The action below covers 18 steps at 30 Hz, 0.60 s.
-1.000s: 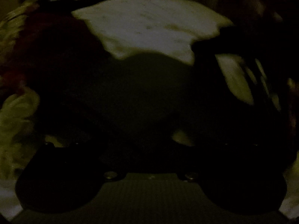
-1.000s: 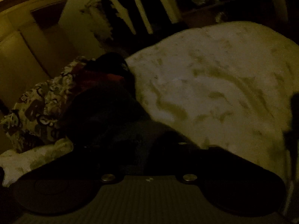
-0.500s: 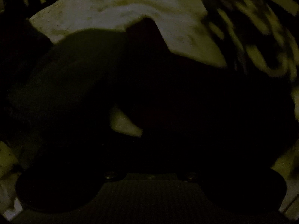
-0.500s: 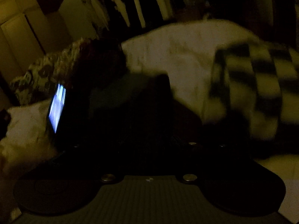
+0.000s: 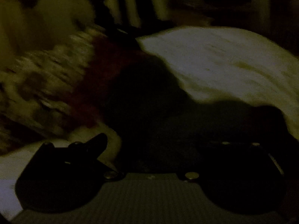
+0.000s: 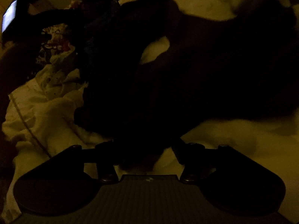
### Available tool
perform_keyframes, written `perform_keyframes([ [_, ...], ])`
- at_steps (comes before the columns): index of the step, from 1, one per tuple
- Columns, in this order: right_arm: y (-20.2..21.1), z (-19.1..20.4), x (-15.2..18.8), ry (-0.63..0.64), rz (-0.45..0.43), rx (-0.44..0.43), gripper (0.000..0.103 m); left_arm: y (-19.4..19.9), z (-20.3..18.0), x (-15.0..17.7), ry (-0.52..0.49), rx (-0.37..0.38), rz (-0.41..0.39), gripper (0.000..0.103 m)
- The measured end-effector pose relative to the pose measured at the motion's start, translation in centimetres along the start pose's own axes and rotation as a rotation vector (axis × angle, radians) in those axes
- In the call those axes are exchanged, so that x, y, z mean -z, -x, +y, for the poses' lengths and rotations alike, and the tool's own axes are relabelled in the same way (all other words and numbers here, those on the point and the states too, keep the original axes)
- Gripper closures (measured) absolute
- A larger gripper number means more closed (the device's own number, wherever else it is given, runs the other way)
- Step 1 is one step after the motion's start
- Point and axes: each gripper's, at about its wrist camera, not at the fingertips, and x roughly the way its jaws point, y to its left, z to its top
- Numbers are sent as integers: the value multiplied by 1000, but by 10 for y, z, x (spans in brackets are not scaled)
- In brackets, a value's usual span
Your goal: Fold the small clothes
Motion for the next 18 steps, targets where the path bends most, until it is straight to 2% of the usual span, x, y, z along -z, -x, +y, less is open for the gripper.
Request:
perform_keyframes([
  [3, -15, 5, -1, -3, 9, -20, 11, 5, -10, 34, -57, 163, 124, 0],
  [4, -17, 6, -1, 0, 8, -21, 13, 5, -21, 48, -102, 216, 164, 0],
  [5, -19, 7, -1, 16, 3, -22, 20, 5, -30, 59, -144, 242, 191, 0],
  [6, -19, 6, 0, 30, -12, -17, 53, 6, -40, 69, -189, 245, 208, 0],
  [7, -19, 3, 1, 31, -25, -10, 78, 7, -55, 80, -257, 227, 214, 0],
  [9, -7, -2, 3, 24, -48, -11, 81, 9, -77, 96, -370, 172, 191, 0],
  [11, 13, 0, 5, 47, -79, 12, 87, 10, -96, 109, -436, 158, 189, 2],
  [12, 27, 1, 6, 71, -97, 28, 89, 7, -99, 113, -439, 171, 200, 17],
  [13, 39, 1, 6, 80, -109, 35, 90, 4, -106, 117, -425, 208, 230, 51],
  [15, 68, -5, 7, 76, -135, 59, 90, -3, -108, 120, -357, 290, 300, 93],
  [16, 82, -10, 8, 70, -151, 78, 90, -2, -113, 122, -352, 293, 311, 93],
  [18, 113, -20, 10, 56, -194, 121, 91, 6, -121, 123, -410, 266, 274, 95],
])
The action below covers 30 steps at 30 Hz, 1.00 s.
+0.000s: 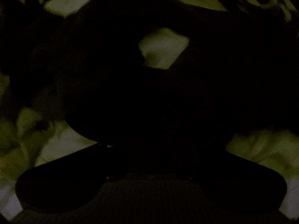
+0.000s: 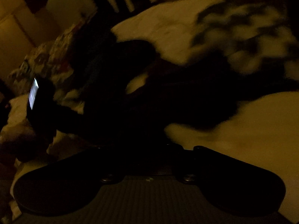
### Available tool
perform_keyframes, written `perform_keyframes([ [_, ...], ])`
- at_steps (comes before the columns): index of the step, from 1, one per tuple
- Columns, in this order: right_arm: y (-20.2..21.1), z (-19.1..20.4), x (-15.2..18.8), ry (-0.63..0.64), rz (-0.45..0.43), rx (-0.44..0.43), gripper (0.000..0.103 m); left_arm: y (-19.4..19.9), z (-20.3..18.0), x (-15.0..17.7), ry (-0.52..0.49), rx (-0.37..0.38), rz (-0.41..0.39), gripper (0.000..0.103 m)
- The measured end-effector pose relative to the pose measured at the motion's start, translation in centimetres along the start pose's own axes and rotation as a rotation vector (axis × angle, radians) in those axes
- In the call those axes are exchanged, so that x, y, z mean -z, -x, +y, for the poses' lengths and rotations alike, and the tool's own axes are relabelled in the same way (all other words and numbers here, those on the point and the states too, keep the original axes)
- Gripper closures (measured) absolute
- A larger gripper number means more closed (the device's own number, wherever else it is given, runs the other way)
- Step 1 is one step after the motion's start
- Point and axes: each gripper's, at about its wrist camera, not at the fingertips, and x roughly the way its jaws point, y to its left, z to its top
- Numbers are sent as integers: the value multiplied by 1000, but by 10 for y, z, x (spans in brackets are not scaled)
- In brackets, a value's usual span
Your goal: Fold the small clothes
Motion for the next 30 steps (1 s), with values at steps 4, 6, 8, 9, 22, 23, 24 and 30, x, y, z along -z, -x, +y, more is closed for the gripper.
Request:
perform_keyframes([
  [4, 63, -27, -6, -65, -104, 57, 91, 53, -2, 8, 9, 137, -76, 99],
  [6, 94, -37, -8, -100, -146, 70, 91, 88, 8, 11, 26, 154, -144, 99],
  [8, 128, -48, -8, -121, -200, 112, 91, 121, 26, 11, 72, 195, -194, 99],
  [9, 145, -54, -8, -139, -228, 143, 91, 135, 36, 14, 93, 206, -215, 99],
  [22, 155, -74, 13, -110, -288, 367, 31, 90, 8, 30, -4, 87, -93, 35],
  [23, 144, -62, 11, -66, -270, 307, 32, 85, 6, 27, -19, 55, -90, 33],
  [24, 137, -52, 10, -32, -250, 253, 32, 83, 5, 27, -26, 33, -94, 32],
  [30, 22, 12, 6, 28, -5, -161, 37, 88, 29, 25, 57, -17, -145, 23],
])
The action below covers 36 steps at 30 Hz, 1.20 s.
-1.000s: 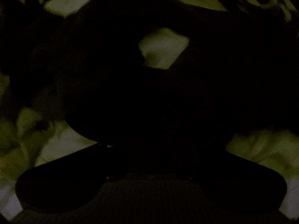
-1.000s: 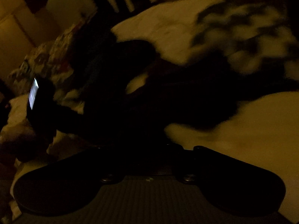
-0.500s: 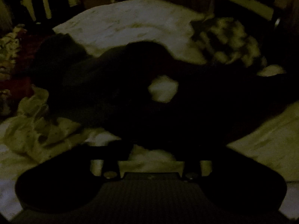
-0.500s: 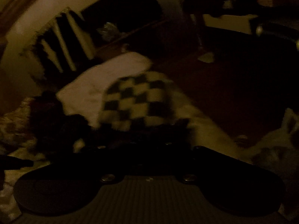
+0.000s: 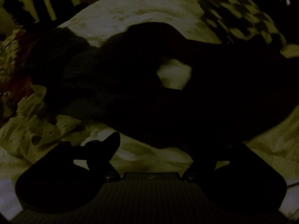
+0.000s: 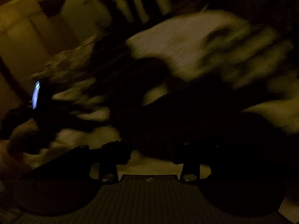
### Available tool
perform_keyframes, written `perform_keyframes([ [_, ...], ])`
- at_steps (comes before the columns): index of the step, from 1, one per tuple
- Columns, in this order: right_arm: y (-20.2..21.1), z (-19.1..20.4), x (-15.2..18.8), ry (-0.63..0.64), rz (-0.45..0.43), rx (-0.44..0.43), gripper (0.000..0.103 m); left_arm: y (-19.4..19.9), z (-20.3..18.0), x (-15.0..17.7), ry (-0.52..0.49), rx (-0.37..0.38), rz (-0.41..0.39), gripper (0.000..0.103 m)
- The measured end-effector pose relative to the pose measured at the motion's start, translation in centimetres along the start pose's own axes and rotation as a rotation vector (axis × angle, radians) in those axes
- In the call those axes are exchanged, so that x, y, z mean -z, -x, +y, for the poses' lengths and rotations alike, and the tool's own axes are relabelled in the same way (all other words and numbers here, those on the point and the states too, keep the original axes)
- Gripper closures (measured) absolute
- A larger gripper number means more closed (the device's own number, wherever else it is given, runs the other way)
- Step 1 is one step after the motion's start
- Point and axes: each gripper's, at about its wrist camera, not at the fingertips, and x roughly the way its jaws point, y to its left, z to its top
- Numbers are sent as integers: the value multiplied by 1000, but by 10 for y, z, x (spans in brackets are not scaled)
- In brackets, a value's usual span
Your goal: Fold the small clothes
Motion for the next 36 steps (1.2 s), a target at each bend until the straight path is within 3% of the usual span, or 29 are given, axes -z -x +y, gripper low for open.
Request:
perform_keyframes([
  [3, -78, 28, 6, 83, 132, -42, 39, 7, 17, 5, 49, -31, -31, 16],
  [5, -121, 41, 13, 123, 190, -69, 50, 10, 23, 9, 56, -40, -47, 14],
  [6, -134, 42, 14, 112, 197, -67, 59, 10, 27, 11, 60, -41, -52, 13],
  [8, -160, 41, 13, 67, 193, -24, 59, 9, 32, 15, 69, -49, -55, 13],
  [11, -182, 46, 15, 130, 193, 103, 56, 5, 39, 19, 77, -50, -59, 12],
  [14, -185, 64, 12, 275, 191, 110, 53, 0, 45, 22, 97, -35, -62, 11],
  [16, -192, 76, 8, 370, 192, 106, 31, -2, 48, 23, 113, -29, -61, 11],
  [20, -227, 85, 9, 477, 197, 168, 31, -2, 53, 26, 134, -22, -55, 11],
  [21, -229, 82, 7, 474, 187, 187, 36, -2, 54, 27, 140, -19, -54, 10],
  [22, -231, 79, 6, 469, 175, 207, 48, -2, 56, 28, 146, -15, -54, 9],
  [23, -233, 76, 5, 481, 164, 224, 68, -1, 58, 28, 157, -7, -54, 9],
  [24, -231, 75, 4, 495, 147, 251, 101, -2, 59, 28, 166, -1, -52, 9],
  [25, -226, 71, 2, 488, 134, 258, 102, -2, 61, 28, 175, 6, -49, 9],
  [30, -162, 68, -13, 321, 177, 68, 103, -2, 60, 29, 159, -7, -41, 6],
  [33, -127, 75, -14, 354, 206, 34, 101, -8, 60, 26, 175, -27, -31, 2],
  [36, -127, 84, -4, 501, 147, 64, 70, -10, 62, 22, 222, -22, -25, 2],
])
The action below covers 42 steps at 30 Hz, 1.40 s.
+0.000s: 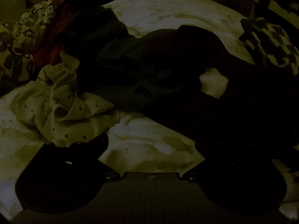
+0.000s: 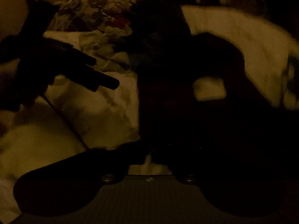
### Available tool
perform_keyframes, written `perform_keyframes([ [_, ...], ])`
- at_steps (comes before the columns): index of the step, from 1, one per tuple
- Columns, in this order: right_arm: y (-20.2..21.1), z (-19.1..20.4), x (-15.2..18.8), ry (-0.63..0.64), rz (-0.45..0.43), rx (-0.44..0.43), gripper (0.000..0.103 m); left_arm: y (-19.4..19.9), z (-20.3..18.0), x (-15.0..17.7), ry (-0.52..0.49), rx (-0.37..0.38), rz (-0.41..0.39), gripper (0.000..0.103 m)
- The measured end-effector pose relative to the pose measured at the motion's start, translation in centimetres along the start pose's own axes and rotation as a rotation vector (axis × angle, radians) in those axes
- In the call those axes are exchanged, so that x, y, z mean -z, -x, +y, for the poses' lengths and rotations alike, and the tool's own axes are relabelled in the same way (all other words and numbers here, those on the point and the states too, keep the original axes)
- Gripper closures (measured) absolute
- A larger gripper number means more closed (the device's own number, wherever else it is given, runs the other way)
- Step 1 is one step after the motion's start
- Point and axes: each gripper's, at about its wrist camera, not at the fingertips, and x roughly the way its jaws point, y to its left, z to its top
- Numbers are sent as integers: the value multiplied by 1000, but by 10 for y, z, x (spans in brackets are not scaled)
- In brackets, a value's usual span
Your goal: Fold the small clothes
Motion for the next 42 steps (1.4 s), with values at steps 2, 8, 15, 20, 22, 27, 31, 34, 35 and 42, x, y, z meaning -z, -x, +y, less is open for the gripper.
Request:
perform_keyframes([
  [2, -17, 13, -2, 104, 17, 54, 71, 8, 1, 2, 0, 11, -23, 2],
  [8, -55, 26, -2, 138, 69, 101, 22, 1, 12, 8, -22, -102, -18, 0],
  [15, -121, 8, 5, 105, 146, 231, 72, -7, 31, 16, 33, -78, -1, 0],
  [20, -77, -7, 5, -47, 185, 44, 88, -9, 38, 21, 46, -80, 17, 0],
  [22, -34, -9, 4, -153, 186, -123, 88, -8, 38, 21, 50, -68, 30, 0],
  [27, 55, 18, 18, -196, 265, -307, 88, 5, 31, 18, 24, -31, 39, 0],
  [31, 72, 33, 46, -196, 329, -304, 88, 37, 34, 19, -10, 67, 77, 0],
  [34, 64, 23, 53, -284, 294, -344, 88, 93, 62, 22, -9, 12, 77, 0],
  [35, 64, 20, 54, -316, 278, -370, 88, 118, 76, 22, 13, -19, 71, 0],
  [42, 78, 25, 31, -319, 218, -498, 87, 296, 128, -1, 84, -247, -72, 0],
])
